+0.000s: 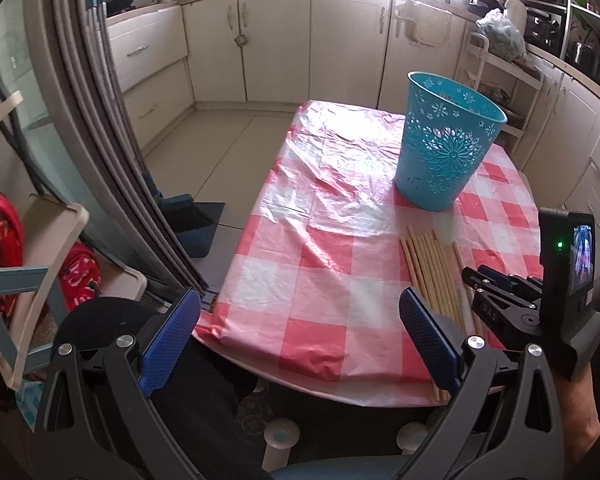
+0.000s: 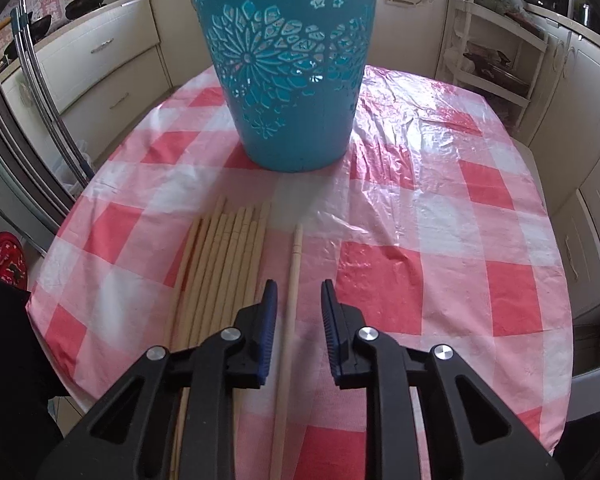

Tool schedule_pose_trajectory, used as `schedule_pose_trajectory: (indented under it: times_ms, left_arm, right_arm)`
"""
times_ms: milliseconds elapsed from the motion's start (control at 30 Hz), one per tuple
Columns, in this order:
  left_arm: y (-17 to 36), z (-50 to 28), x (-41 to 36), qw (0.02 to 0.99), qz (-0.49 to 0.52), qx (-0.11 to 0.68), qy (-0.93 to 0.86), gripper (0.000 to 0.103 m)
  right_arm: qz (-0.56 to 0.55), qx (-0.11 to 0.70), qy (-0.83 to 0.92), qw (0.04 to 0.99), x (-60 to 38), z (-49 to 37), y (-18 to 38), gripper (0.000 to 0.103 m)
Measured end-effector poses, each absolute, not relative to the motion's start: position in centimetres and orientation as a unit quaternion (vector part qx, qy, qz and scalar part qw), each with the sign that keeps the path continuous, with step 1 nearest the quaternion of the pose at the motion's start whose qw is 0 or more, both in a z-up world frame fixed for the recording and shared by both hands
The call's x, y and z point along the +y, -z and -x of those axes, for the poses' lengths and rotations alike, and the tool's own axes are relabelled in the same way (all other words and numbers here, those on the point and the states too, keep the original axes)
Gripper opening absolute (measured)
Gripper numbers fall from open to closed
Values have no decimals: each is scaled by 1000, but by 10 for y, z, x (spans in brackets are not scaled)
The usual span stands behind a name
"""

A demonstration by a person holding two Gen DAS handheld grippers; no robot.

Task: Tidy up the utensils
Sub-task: 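Close the left gripper on a single wooden stick from the bundle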

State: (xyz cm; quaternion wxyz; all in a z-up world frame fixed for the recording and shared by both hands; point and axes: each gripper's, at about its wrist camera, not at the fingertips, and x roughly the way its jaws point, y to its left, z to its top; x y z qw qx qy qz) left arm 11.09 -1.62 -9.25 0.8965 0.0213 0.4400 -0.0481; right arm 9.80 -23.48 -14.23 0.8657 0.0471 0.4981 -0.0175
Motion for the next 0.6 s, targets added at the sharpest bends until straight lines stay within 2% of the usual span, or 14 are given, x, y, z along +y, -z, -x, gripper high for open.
schedule_pose_trajectory:
  times_ms: [133,400,600]
  left_arm:
    - [121,-143,-46,875,-12,477,81,96]
    - [181,-189,-100,850,-57,520,66,96]
    - [194,-199,-111,843,-60,532,59,94]
  right_arm:
    - [-37,496,14,867,-241,-102,143,8]
    - [-53,489,9,871,-262,-106,145,7]
    - [-80,484,1,871,-269,-106,146,7]
